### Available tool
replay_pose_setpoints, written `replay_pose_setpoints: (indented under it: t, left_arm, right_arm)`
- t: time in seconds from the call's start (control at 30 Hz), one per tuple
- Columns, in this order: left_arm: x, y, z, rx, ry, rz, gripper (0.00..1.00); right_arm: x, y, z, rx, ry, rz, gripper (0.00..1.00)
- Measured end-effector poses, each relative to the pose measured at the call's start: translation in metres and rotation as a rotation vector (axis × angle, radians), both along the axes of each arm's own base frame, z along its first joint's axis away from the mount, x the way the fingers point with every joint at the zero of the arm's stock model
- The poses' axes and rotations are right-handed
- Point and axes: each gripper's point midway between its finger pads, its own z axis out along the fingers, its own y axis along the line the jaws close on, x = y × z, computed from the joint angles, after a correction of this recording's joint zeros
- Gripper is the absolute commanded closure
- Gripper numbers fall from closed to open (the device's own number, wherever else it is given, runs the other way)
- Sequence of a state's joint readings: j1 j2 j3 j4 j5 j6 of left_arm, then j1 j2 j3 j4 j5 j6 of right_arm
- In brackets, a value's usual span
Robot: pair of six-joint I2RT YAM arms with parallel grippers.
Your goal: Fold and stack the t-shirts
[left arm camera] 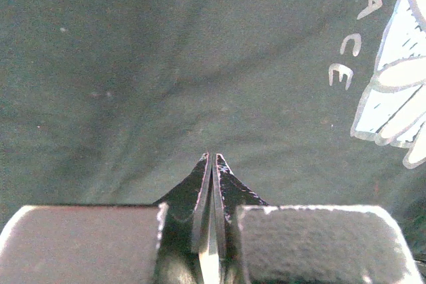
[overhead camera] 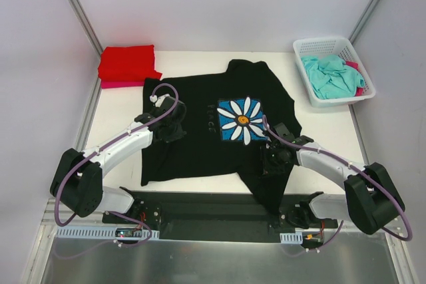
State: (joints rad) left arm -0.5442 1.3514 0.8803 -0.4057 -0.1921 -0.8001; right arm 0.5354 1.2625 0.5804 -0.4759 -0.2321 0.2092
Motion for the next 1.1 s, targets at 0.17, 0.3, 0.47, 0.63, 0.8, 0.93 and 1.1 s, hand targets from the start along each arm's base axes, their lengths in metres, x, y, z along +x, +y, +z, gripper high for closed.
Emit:
replay_pose_setpoints:
  t: [0.17,0.3,0.47,0.63,0.8,0.93,1.1]
  left_arm:
    - [0.000,0.000,0.000,0.000,0.000,0.000,1.00]
    - [0.000,0.000,0.000,0.000,0.000,0.000,1.00]
    - [0.000,0.000,0.000,0.000,0.000,0.000,1.00]
    - [0.000,0.000,0.000,0.000,0.000,0.000,1.00]
    - [0.000,0.000,0.000,0.000,0.000,0.000,1.00]
    - [0.000,0.000,0.000,0.000,0.000,0.000,1.00]
    - [0.000,0.000,0.000,0.000,0.000,0.000,1.00]
  right_arm:
    - [0.000,0.005,0.004,0.004,-0.005,0.019,0.81]
    - [0.000,0.009,0.007,0.010,-0.013,0.029,0.82]
    - [-0.001,0.010,0.005,0.006,-0.002,0.029,0.83]
    - [-0.002,0.010,0.003,0.000,0.007,0.032,0.99]
    - [-0.003,0.010,0.001,-0.003,0.014,0.032,0.99]
    - [-0.007,0.013,0.002,-0.002,0.015,0.050,0.99]
    - [-0.021,0.021,0.013,0.014,-0.003,0.099,0.99]
